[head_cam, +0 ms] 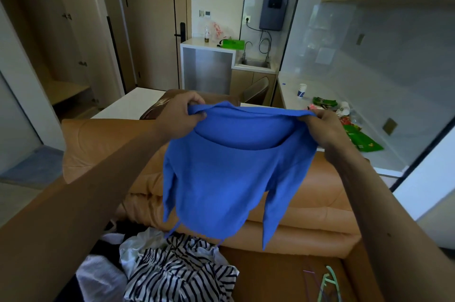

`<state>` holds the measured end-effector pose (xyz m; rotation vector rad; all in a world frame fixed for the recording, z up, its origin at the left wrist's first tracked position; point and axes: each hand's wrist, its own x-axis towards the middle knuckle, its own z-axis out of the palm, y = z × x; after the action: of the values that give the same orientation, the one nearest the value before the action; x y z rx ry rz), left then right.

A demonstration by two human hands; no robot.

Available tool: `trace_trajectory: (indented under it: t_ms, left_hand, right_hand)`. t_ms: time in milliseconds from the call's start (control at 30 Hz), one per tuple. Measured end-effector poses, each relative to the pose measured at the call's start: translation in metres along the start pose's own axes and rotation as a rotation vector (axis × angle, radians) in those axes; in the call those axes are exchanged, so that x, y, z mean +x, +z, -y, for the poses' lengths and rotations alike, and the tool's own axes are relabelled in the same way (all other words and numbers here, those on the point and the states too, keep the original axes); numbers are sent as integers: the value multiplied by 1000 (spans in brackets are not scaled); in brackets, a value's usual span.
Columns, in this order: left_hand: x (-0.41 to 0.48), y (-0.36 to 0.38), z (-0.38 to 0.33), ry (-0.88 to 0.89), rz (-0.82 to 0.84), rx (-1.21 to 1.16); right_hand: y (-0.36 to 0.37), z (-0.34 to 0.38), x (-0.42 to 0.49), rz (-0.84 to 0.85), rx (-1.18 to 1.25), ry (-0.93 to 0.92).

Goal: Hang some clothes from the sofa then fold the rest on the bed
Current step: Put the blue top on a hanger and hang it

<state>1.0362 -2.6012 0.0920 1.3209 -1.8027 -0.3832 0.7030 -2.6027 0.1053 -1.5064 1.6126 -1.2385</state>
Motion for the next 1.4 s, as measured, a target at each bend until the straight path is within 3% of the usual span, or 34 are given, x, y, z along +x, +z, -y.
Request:
trace_trajectory:
  t_ms: [133,333,467,633,700,800,933,1000,1100,1167,1300,1400]
  left_hand:
    - [4,-24,-7,59,113,138]
    - [2,-28,-9,113,-20,175]
    - [-10,-27,-11,11,-3,163]
    - [-23,-10,-21,-83,249,221]
    - [-29,2,-19,-66,133,211]
    - [-34,5,-11,-181,-170,109]
    - [-39,-5,-5,-179,-428,61]
    - [-40,-10,-6,-148,-480,20]
    - [-38,-17,-5,-45,-400,37]
    - [-35,-20,-2,-41,-321,86]
    - [-27,-24,9,-270,-158,169]
    - [-27,-21,13,-416,-81,3]
  right_hand:
    - [-10,-9,2,-121,-33,17]
    - [-21,-9,-4,-191,-294,-153]
    - [-23,-7,-10,-257,-474,-139]
    - [3,13,-14,26,-33,33]
    - [15,23,-17,77,14,-1]
    - [20,21,-16,63,9,-137]
    - [0,10,-7,123,-277,-294]
    - [-4,5,-6,165,-458,-311]
    - [-7,-5,-4,175,-646,-304]
    - [-9,-10,-3,200,-635,-250]
    - [-19,-19,-3,320,-284,-40]
    - [-23,-24,-6,453,-204,51]
